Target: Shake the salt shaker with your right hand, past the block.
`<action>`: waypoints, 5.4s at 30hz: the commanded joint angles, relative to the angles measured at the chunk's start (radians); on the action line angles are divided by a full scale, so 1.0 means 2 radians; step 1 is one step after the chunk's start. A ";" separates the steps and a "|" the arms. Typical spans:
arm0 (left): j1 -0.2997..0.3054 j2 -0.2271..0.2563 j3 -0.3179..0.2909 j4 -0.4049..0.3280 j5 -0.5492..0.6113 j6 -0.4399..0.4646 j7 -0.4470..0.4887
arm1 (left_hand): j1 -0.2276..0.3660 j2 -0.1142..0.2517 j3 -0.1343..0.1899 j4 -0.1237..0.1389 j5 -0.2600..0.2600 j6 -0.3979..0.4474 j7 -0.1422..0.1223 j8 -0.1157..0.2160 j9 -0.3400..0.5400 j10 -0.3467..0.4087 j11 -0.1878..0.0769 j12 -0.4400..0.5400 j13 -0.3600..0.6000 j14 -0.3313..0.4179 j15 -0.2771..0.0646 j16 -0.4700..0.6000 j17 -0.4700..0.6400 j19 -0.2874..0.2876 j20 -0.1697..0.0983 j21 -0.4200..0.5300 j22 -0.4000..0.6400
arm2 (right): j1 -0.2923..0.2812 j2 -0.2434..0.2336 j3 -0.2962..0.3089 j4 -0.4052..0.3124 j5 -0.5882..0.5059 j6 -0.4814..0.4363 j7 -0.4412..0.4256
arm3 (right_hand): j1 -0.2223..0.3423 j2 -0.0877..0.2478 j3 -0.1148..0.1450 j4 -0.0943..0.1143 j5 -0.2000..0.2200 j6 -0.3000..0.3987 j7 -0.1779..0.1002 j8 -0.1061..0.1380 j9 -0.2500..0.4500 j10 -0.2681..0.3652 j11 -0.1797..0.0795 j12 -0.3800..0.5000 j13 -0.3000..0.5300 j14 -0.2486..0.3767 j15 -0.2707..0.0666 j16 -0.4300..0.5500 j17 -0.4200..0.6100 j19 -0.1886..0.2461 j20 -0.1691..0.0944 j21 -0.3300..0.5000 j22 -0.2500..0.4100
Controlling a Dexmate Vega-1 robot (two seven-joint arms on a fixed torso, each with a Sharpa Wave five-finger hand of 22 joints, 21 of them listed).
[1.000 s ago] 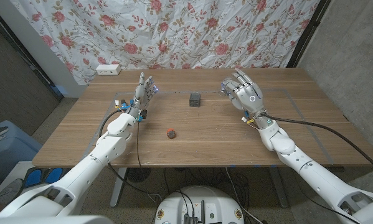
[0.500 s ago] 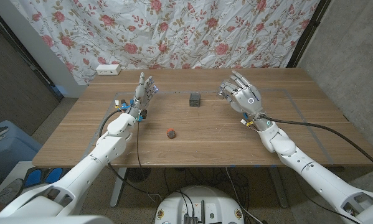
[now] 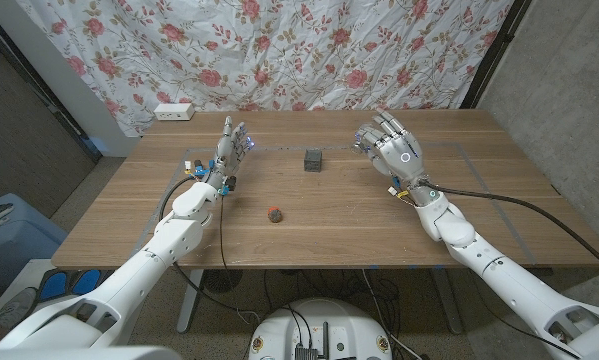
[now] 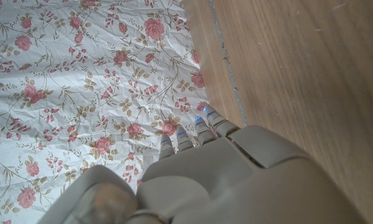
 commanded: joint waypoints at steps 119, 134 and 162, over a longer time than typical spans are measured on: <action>0.000 0.000 0.000 0.001 0.000 0.000 0.000 | 0.000 0.050 0.000 0.004 0.002 0.001 -0.004 0.002 0.003 0.000 -0.004 0.002 0.002 0.001 -0.053 0.003 0.003 0.002 -0.012 0.002 0.002 | -0.016 -0.130 -0.051 -0.169 0.486 -0.018 0.314 | -0.144 0.012 -0.027 0.028 0.004 0.030 0.007 -0.005 -0.029 0.023 0.002 0.005 0.000 0.036 -0.070 -0.020 -0.002 0.027 0.010 0.003 0.003; 0.000 0.000 0.000 0.001 0.000 0.000 0.000 | 0.000 0.050 0.000 0.004 0.002 0.001 -0.004 0.002 0.003 0.000 -0.005 0.002 0.002 0.001 -0.053 0.003 0.003 0.003 -0.012 0.002 0.002 | -0.010 -0.115 -0.072 -0.131 0.473 0.006 0.280 | -0.141 0.013 -0.025 0.022 0.004 0.034 0.005 -0.006 -0.029 0.026 0.002 0.006 0.001 0.037 -0.071 -0.019 0.000 0.028 0.009 0.003 0.003; -0.001 0.000 0.000 0.001 0.000 0.000 0.000 | 0.000 0.050 0.000 0.004 0.002 0.002 -0.004 0.002 0.003 -0.001 -0.005 0.002 0.002 0.001 -0.053 0.003 0.003 0.003 -0.012 0.002 0.002 | -0.003 -0.089 -0.099 -0.094 0.471 0.004 0.255 | -0.136 0.015 -0.022 0.013 0.005 0.038 0.003 -0.008 -0.029 0.029 0.001 0.006 0.001 0.036 -0.071 -0.018 0.002 0.030 0.005 0.004 0.003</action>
